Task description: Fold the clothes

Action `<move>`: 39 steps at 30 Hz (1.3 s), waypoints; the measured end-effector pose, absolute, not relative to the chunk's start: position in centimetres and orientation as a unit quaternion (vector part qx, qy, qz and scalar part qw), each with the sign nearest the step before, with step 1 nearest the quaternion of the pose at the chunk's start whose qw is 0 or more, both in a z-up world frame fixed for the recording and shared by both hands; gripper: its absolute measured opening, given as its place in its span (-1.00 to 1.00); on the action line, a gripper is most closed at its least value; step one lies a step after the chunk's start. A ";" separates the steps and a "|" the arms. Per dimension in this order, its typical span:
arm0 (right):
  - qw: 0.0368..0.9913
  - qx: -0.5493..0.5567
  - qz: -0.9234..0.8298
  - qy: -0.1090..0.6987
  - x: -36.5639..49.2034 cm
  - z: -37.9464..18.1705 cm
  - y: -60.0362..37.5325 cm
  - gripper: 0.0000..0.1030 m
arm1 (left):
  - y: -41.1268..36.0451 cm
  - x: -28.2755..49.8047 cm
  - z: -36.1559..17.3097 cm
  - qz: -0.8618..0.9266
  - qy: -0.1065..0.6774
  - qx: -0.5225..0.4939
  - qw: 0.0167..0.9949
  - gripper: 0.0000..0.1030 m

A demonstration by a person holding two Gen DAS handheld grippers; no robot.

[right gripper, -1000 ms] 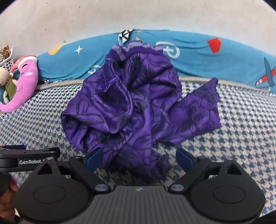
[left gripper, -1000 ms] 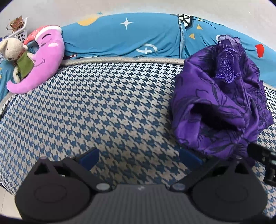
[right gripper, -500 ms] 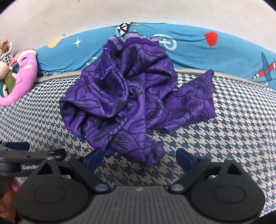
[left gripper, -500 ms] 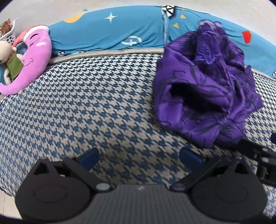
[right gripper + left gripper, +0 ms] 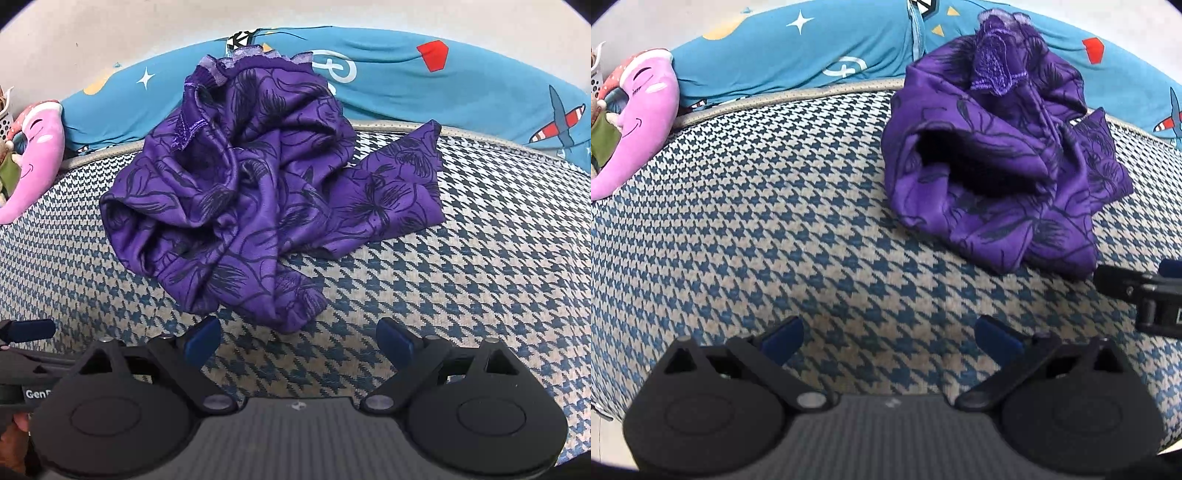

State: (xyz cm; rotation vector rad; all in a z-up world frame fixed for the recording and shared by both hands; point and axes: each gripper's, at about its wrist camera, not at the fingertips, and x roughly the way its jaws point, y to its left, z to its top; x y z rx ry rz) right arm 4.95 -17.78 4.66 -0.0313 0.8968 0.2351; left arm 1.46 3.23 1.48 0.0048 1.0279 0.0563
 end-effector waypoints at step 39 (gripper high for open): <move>0.906 -0.020 0.133 0.402 5.3 4.8 -15.6 0.78 | 6.4 1.8 3.3 0.087 0.452 -0.005 0.888 1.00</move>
